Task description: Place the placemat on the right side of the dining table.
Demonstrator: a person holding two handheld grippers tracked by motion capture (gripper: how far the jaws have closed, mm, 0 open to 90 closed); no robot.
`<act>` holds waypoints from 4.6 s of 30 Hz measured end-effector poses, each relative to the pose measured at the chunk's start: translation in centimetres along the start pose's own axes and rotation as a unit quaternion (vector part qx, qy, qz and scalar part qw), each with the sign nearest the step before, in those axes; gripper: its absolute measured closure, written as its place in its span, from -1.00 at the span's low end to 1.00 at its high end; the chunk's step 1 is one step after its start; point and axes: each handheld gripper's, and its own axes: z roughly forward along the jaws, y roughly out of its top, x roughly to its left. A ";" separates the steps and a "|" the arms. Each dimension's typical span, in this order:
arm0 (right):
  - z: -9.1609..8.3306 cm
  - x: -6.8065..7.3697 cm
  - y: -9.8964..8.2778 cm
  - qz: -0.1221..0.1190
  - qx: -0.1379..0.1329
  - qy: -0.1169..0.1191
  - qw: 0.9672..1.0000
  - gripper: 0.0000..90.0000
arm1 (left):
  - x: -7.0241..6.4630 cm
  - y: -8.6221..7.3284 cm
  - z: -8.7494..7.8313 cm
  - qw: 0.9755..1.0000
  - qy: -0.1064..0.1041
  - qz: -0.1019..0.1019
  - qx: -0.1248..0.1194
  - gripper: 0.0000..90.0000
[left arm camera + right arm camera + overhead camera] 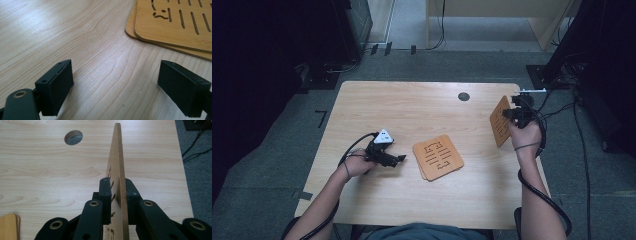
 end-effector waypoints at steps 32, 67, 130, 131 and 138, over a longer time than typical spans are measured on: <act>1.0 -3.8 -0.7 0.031 0.039 -0.020 0.999 0.42 | 0.0 0.0 0.0 1.000 -0.001 0.000 0.000 -0.73; 3.9 -5.0 -1.7 0.056 0.061 0.002 0.997 0.04 | 0.0 0.0 0.0 1.000 0.000 0.000 -0.001 -0.73; 8.2 -5.1 -2.9 0.057 0.073 0.041 0.995 -0.52 | -0.1 0.2 0.2 1.000 0.002 0.002 0.000 -0.73; 8.2 -5.1 -2.9 0.056 0.071 0.042 0.995 -0.52 | -0.1 0.2 0.2 1.000 0.002 0.002 0.001 -0.73; 8.3 -4.9 -2.9 0.053 0.058 0.051 0.996 -0.49 | 0.0 0.2 0.2 1.000 0.001 0.001 0.000 -0.73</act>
